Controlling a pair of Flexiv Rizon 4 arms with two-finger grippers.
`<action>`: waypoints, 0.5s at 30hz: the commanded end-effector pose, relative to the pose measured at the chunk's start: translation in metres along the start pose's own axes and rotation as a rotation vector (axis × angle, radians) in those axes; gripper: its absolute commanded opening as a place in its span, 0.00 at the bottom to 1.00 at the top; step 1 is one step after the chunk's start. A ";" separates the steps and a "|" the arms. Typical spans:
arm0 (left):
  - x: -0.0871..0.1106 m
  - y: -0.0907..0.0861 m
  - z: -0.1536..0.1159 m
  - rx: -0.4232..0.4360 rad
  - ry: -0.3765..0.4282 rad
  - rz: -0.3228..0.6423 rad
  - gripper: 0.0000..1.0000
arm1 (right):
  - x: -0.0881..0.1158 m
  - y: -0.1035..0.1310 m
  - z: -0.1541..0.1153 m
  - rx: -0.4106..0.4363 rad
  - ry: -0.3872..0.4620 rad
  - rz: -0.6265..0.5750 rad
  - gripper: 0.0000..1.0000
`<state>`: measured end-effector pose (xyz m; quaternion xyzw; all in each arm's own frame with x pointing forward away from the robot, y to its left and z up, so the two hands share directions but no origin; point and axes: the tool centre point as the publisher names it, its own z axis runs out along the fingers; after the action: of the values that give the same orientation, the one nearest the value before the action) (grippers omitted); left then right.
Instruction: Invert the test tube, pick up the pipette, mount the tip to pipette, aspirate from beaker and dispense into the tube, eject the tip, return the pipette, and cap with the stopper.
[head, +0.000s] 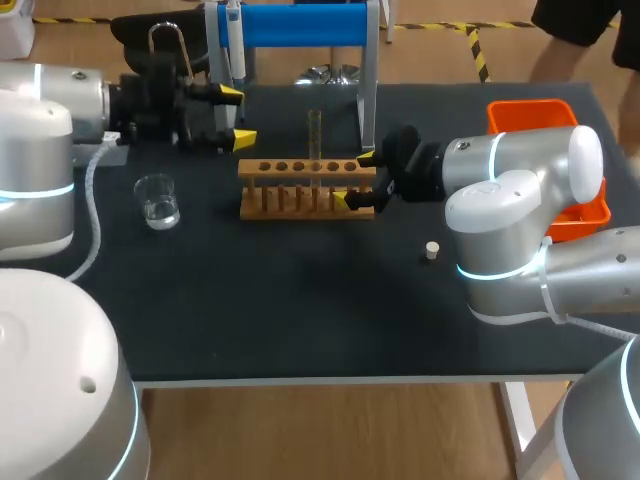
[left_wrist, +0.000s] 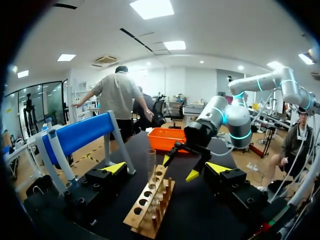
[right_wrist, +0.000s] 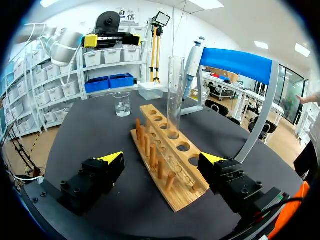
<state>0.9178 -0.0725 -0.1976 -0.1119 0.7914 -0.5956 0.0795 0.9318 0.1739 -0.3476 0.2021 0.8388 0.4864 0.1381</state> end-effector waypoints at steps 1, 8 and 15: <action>0.003 -0.001 0.001 -0.001 -0.012 -0.001 1.00 | 0.000 0.000 0.000 0.000 -0.001 0.000 1.00; 0.003 -0.001 0.001 -0.001 -0.012 -0.001 1.00 | 0.000 0.000 0.000 0.000 -0.001 0.000 1.00; -0.011 0.008 -0.038 -0.042 -0.135 -0.012 1.00 | 0.000 0.000 0.000 0.000 -0.001 0.000 1.00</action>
<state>0.9319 -0.0526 -0.2037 -0.1427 0.7961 -0.5775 0.1112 0.9318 0.1737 -0.3476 0.2023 0.8388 0.4863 0.1382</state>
